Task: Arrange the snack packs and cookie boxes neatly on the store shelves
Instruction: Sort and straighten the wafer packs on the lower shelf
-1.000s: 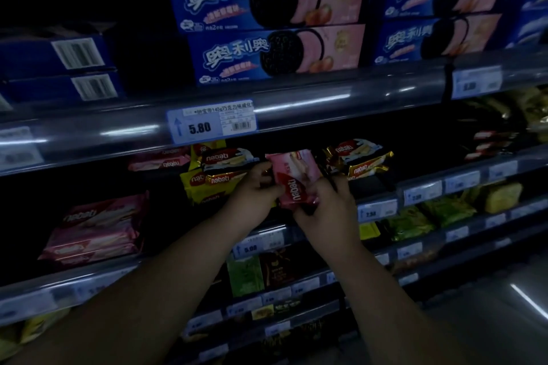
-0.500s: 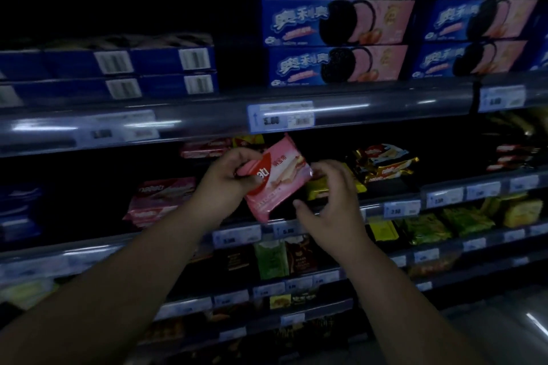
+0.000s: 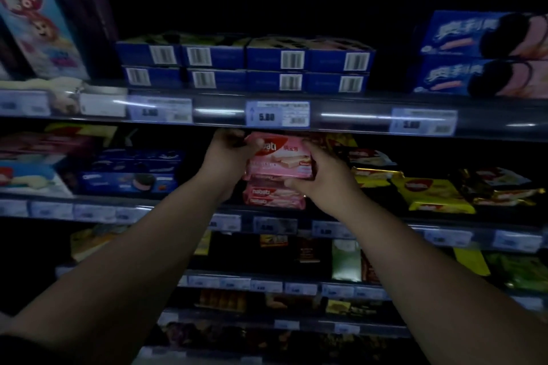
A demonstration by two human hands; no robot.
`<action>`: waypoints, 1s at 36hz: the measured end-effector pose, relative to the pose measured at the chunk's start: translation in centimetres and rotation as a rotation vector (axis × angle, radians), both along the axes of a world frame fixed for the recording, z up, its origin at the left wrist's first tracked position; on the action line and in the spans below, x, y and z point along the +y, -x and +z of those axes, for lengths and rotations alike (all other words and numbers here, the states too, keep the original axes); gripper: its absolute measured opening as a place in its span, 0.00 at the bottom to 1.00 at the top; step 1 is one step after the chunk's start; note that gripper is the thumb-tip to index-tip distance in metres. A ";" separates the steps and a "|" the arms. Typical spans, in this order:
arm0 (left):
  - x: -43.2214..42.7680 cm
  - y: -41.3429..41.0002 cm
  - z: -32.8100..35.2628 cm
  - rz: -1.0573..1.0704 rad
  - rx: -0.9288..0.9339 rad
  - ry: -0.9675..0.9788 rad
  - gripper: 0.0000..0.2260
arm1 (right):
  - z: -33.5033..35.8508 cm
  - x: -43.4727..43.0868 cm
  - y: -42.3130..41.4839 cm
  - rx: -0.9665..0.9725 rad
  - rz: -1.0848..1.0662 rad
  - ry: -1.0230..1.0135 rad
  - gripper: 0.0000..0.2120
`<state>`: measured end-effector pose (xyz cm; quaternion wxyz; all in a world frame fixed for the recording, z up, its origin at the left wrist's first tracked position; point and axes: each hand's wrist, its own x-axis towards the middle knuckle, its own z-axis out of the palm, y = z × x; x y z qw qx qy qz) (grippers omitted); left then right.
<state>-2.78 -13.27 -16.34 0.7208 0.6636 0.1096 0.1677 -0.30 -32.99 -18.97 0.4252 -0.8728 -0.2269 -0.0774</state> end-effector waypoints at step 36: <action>3.4 1.6 -9.3 -0.124 -0.015 -0.814 0.35 | -6.4 4.1 0.3 0.095 -0.077 -0.014 0.24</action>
